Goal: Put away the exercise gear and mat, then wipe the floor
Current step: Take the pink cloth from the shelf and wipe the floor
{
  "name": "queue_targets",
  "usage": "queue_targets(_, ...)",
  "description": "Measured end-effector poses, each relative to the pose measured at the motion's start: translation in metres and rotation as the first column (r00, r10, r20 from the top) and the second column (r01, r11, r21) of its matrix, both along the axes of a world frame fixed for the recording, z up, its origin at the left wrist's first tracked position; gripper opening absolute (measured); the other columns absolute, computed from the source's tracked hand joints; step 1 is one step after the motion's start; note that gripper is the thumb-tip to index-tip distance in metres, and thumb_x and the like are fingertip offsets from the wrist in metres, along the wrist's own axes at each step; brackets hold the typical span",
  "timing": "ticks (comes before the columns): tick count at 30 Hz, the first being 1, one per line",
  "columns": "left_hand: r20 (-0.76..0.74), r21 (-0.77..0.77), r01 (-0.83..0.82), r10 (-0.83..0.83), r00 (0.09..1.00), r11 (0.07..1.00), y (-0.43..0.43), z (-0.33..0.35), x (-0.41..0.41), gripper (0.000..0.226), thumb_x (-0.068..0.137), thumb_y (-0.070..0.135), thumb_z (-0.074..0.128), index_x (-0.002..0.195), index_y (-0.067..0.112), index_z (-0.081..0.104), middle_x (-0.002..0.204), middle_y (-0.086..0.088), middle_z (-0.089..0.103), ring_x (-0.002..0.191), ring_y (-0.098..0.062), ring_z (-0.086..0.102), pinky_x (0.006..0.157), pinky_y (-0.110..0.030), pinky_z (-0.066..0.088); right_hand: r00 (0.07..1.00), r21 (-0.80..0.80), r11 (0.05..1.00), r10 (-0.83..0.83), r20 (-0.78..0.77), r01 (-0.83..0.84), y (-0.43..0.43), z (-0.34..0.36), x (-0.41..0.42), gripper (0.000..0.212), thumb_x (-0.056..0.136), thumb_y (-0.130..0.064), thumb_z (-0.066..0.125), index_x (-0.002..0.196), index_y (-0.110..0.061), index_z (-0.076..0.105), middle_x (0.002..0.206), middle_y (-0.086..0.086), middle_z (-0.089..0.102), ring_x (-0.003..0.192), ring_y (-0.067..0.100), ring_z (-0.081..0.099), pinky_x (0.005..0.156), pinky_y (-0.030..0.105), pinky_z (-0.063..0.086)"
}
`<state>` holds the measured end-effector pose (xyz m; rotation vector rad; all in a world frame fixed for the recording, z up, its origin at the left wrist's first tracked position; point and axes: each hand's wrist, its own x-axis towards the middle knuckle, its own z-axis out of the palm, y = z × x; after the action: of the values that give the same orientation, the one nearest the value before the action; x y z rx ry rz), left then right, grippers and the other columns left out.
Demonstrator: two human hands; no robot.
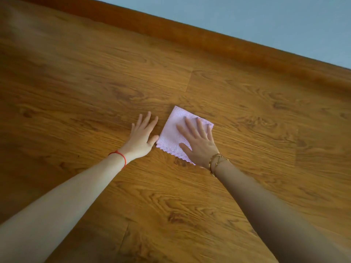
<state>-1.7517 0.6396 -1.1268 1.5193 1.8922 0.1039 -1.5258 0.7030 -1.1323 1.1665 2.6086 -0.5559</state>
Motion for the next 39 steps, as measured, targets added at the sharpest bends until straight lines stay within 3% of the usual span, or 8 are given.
queue_targets(4, 0.172, -0.112, -0.026, 0.045, 0.984, 0.993, 0.008, 0.011, -0.013, 0.054, 0.110, 0.021, 0.024, 0.161, 0.020, 0.006, 0.168, 0.005, -0.016, 0.153, -0.019, -0.021, 0.125, -0.047, -0.011, 0.999, 0.018, 0.999, -0.044, 0.027, 0.044, 0.010, -0.011, -0.028, 0.066, 0.102, -0.055, 0.019, 0.154, -0.036, -0.017, 0.161, -0.005, -0.029, 0.147, 0.035, -0.026, 0.118, 0.060, -0.010)
queue_targets(10, 0.316, -0.124, -0.078, 0.114, 0.942, 0.989, 0.004, 0.020, -0.021, 0.055, 0.111, 0.020, 0.024, 0.161, 0.022, 0.001, 0.168, 0.007, -0.013, 0.153, -0.013, -0.019, 0.125, -0.042, -0.012, 0.992, 0.026, 0.996, -0.085, 0.091, 0.083, 0.034, -0.011, -0.061, 0.066, 0.102, -0.053, 0.016, 0.153, -0.033, -0.021, 0.160, 0.000, -0.032, 0.146, 0.040, -0.027, 0.117, 0.062, -0.010)
queue_targets(13, 0.322, -0.192, -0.137, 0.194, 0.927, 0.972, 0.000, 0.024, -0.022, 0.058, 0.110, 0.035, 0.028, 0.160, 0.038, -0.002, 0.168, 0.005, -0.014, 0.155, -0.021, -0.014, 0.126, -0.045, -0.006, 0.989, 0.036, 0.995, -0.097, 0.109, 0.093, 0.029, -0.011, -0.067, 0.067, 0.101, -0.054, 0.015, 0.153, -0.033, -0.022, 0.160, 0.001, -0.032, 0.146, 0.040, -0.027, 0.117, 0.063, -0.009)
queue_targets(19, 0.213, 0.012, -0.133, 0.128, 0.969, 0.991, -0.009, 0.025, -0.008, 0.065, 0.107, 0.038, 0.041, 0.161, 0.032, 0.006, 0.170, 0.002, -0.003, 0.156, -0.017, -0.007, 0.127, -0.045, 0.002, 0.996, -0.014, 1.000, 0.024, 0.091, -0.023, -0.014, -0.007, -0.061, 0.069, 0.100, -0.056, 0.019, 0.151, -0.038, -0.022, 0.159, -0.002, -0.033, 0.145, 0.038, -0.031, 0.116, 0.064, -0.011)
queue_targets(26, -0.286, 0.141, 0.216, -0.169, 0.943, 0.966, -0.051, -0.003, 0.050, 0.058, 0.108, 0.025, 0.022, 0.161, 0.011, 0.002, 0.169, -0.005, -0.007, 0.156, -0.026, -0.013, 0.127, -0.043, 0.001, 0.975, -0.037, 0.987, 0.161, 0.154, -0.157, -0.079, -0.002, -0.027, 0.071, 0.100, -0.059, 0.016, 0.157, -0.024, -0.007, 0.163, 0.000, -0.024, 0.145, 0.040, -0.029, 0.116, 0.064, -0.007)
queue_targets(31, -0.314, 0.183, 0.376, -0.308, 0.898, 0.908, -0.083, -0.014, 0.058, 0.068, 0.096, 0.032, -0.001, 0.158, 0.004, 0.002, 0.168, -0.012, 0.003, 0.153, -0.022, -0.011, 0.126, -0.034, 0.001, 0.963, -0.022, 0.978, 0.206, 0.176, -0.205, -0.107, -0.007, -0.004, 0.081, 0.085, -0.062, -0.009, 0.156, -0.023, -0.011, 0.162, -0.001, -0.026, 0.145, 0.039, -0.030, 0.116, 0.063, -0.010)
queue_targets(36, -0.360, 0.145, 0.429, -0.357, 0.862, 0.891, -0.090, -0.014, 0.052, 0.071, 0.093, 0.033, -0.004, 0.158, 0.004, -0.001, 0.166, -0.008, -0.006, 0.155, -0.023, -0.006, 0.125, -0.035, 0.003, 0.967, -0.006, 0.983, 0.183, 0.177, -0.185, -0.111, -0.005, 0.002, 0.071, 0.097, -0.060, 0.008, 0.154, -0.029, -0.019, 0.160, -0.001, -0.031, 0.144, 0.038, -0.032, 0.116, 0.062, -0.013)
queue_targets(39, -0.386, 0.169, 0.417, -0.330, 0.862, 0.893, -0.089, -0.017, 0.046, 0.068, 0.095, 0.028, 0.008, 0.157, 0.001, 0.011, 0.167, -0.014, 0.010, 0.155, -0.027, 0.007, 0.126, -0.043, 0.016, 0.973, 0.021, 0.988, 0.146, 0.176, -0.152, -0.107, -0.003, 0.004, 0.069, 0.100, -0.059, 0.015, 0.150, -0.032, -0.026, 0.159, 0.000, -0.033, 0.144, 0.039, -0.030, 0.116, 0.063, -0.011)
